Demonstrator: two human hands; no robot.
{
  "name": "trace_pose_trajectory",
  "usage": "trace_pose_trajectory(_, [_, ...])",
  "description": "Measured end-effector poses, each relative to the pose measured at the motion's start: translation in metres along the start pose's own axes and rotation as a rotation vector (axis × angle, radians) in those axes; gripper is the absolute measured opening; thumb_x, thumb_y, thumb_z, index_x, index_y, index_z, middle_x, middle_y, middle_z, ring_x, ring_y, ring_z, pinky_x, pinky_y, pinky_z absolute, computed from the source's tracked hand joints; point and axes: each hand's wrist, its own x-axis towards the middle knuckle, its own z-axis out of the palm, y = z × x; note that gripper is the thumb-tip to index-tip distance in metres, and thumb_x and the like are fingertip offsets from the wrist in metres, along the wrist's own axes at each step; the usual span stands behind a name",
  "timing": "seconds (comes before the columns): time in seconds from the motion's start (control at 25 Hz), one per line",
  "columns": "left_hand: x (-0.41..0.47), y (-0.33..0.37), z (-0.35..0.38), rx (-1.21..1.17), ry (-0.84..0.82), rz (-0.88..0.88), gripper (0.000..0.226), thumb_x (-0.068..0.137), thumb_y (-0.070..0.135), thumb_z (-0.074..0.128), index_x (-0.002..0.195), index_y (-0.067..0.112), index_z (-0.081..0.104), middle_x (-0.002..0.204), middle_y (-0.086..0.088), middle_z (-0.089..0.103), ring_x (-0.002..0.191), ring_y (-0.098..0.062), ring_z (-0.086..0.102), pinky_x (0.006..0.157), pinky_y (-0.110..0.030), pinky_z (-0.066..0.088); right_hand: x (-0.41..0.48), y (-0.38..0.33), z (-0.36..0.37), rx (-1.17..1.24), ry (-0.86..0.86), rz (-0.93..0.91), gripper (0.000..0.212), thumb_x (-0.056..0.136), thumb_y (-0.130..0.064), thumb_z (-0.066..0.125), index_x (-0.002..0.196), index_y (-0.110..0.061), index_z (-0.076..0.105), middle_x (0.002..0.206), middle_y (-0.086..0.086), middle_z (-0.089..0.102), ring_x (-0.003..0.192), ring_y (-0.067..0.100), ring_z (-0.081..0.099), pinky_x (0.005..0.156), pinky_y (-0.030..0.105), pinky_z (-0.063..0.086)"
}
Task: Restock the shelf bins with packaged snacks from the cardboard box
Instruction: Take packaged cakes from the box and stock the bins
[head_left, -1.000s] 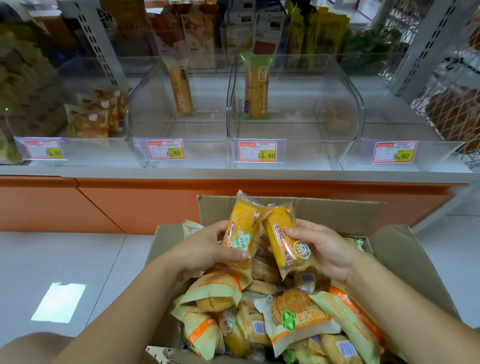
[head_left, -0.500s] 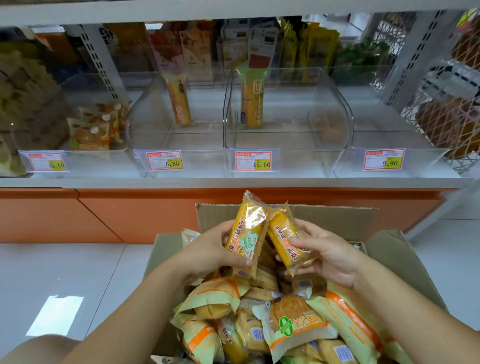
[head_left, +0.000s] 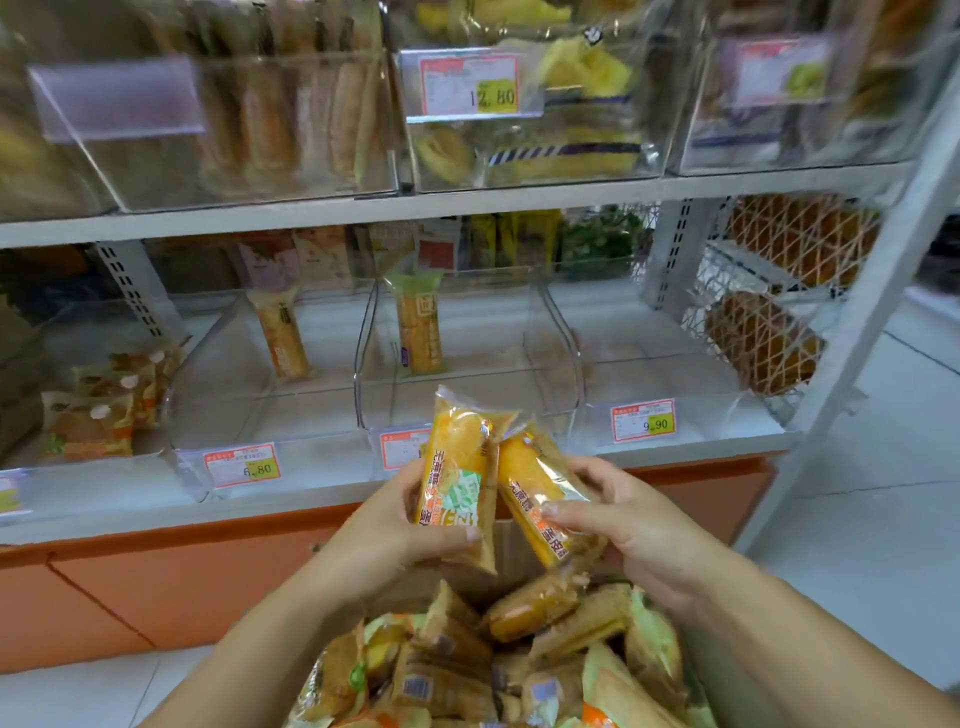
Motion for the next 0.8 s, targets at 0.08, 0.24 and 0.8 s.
trace_pose_trajectory(0.08, [0.01,0.018,0.007,-0.002,0.004,0.048,0.07,0.058,0.019,0.085,0.123,0.027,0.058,0.105,-0.007,0.073,0.094,-0.024,0.072,0.078,-0.041,0.06,-0.004,-0.025,-0.014,-0.036,0.054,-0.081,0.054,0.071,-0.014,0.077,0.121,-0.022,0.058,0.101,0.003,0.075,0.084,0.022,0.072,0.062,0.03,0.054])
trace_pose_trajectory(0.24, [0.046,0.051,0.02,-0.036,0.028,0.129,0.06,0.061,0.013,0.079,0.117,0.022,0.061,0.093,-0.003,0.074,0.082,-0.021,0.073,0.07,-0.034,0.059,0.017,-0.076,-0.06,-0.016,0.248,-0.227,0.047,0.081,-0.009,0.071,0.124,-0.019,0.055,0.104,0.004,0.073,0.081,0.021,0.071,0.069,0.034,0.057])
trace_pose_trajectory(0.8, [0.174,0.067,0.026,0.036,0.156,0.075,0.061,0.074,0.011,0.083,0.127,0.02,0.052,0.112,-0.009,0.07,0.094,-0.023,0.072,0.077,-0.037,0.061,0.278,-0.077,-0.173,-0.57,0.502,0.065,0.044,0.08,-0.028,0.076,0.111,-0.001,0.063,0.104,0.012,0.068,0.083,0.022,0.065,0.063,0.028,0.052])
